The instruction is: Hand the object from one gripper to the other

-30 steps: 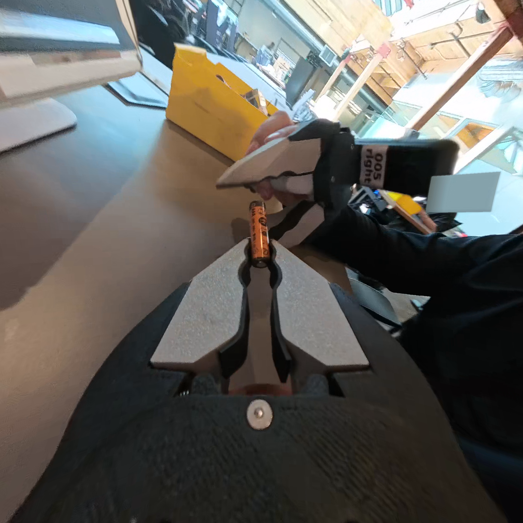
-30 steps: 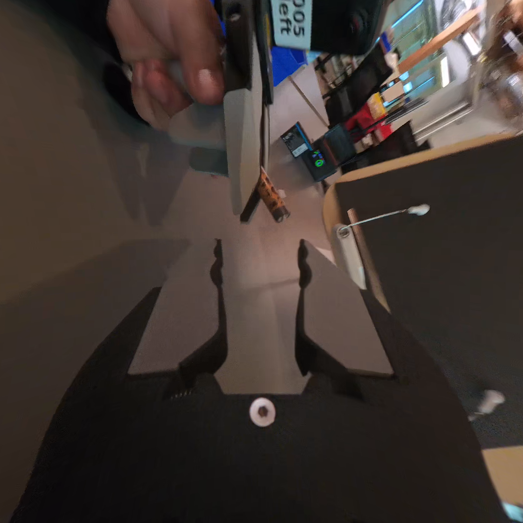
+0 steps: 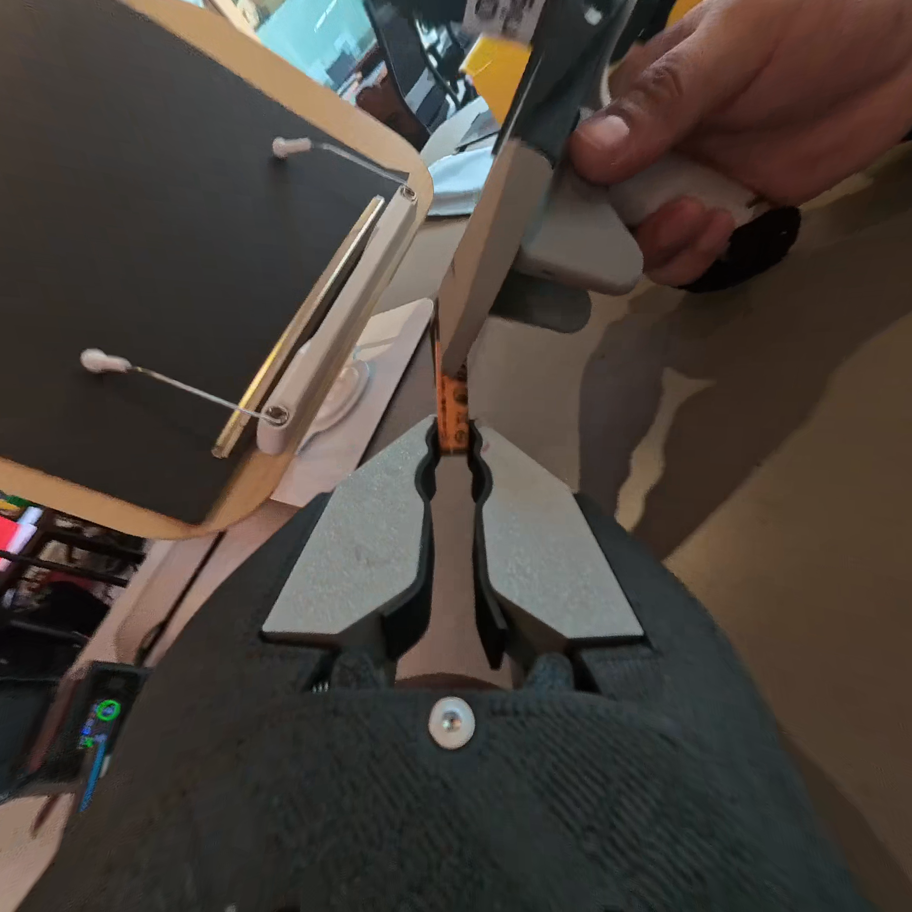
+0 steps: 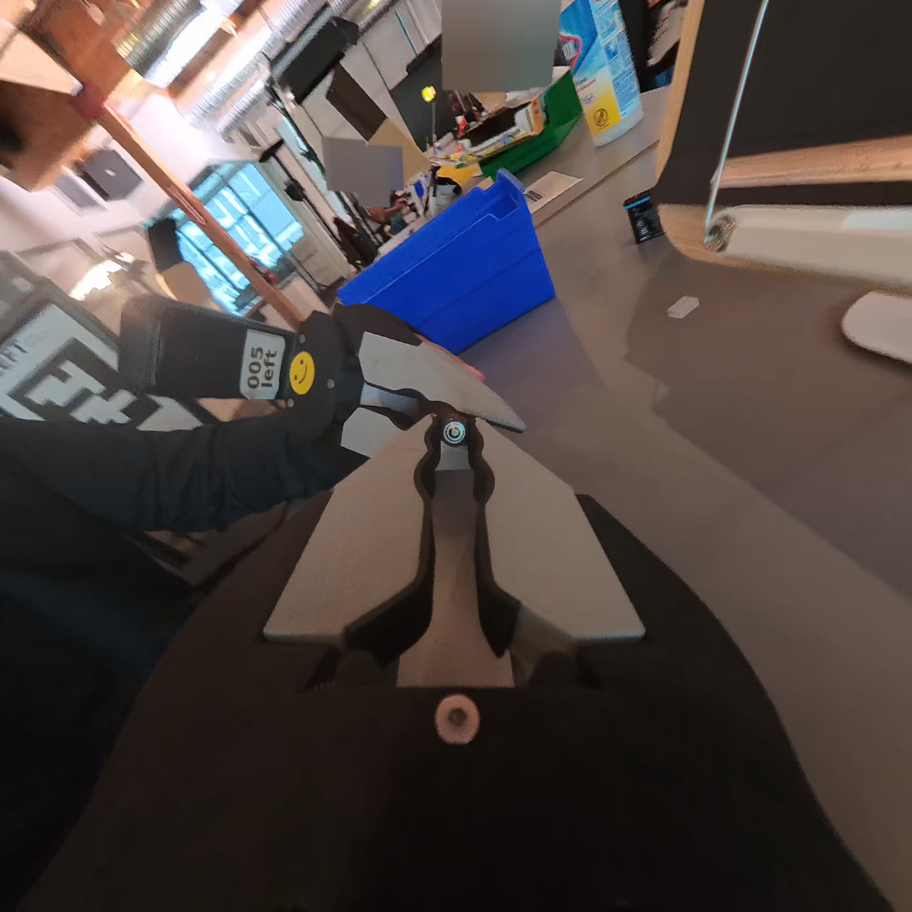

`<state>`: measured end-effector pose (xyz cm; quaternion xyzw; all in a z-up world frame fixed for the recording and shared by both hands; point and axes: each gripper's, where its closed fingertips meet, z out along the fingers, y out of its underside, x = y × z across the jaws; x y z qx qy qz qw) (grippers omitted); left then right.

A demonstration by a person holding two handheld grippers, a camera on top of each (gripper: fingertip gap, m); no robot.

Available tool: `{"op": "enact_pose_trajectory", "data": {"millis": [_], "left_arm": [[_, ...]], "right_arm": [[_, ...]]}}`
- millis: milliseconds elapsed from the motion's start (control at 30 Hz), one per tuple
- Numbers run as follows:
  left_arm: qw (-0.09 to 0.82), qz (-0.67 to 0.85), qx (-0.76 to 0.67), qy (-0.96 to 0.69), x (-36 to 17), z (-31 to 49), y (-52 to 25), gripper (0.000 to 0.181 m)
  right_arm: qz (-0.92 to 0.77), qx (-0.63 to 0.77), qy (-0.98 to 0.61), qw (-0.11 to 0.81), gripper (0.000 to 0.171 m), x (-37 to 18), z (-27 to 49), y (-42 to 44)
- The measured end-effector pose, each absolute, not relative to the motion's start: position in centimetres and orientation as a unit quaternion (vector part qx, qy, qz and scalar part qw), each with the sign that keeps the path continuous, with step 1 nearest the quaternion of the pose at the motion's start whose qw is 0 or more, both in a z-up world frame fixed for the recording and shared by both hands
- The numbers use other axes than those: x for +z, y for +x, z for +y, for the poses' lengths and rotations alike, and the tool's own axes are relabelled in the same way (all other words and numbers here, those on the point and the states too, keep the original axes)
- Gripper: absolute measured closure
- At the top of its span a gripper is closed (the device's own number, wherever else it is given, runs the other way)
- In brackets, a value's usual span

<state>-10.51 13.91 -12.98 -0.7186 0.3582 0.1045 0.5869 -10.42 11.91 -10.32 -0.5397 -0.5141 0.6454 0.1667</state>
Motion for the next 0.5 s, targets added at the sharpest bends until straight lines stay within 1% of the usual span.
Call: {"op": "enact_pose_trajectory", "data": {"millis": [67,200,233,333,500], "left_arm": [[0.57,0.343,0.086,-0.742,-13.8,14.1,-11.2,0.165],[0.56,0.32,0.109,-0.756,-14.2,14.6,-13.1,0.159],[0.56,0.322,0.115,-0.755,-14.2,14.6,-13.1,0.157],[0.57,0.347,0.139,-0.731,-13.8,14.4,-12.3,0.154],[0.589,0.388,0.167,-0.689,-12.9,13.9,-10.4,0.15]], "right_arm": [[-0.531,0.605,-0.543,0.238,0.165,-9.9,13.2,-10.3],[-0.587,0.468,-0.54,0.381,0.165,-9.6,15.8,-9.4],[-0.596,0.444,-0.537,0.399,0.165,-9.5,16.1,-9.3],[-0.586,0.473,-0.55,0.361,0.165,-9.4,15.7,-9.1],[-0.552,0.553,-0.568,0.258,0.165,-9.8,14.7,-9.1]]}}
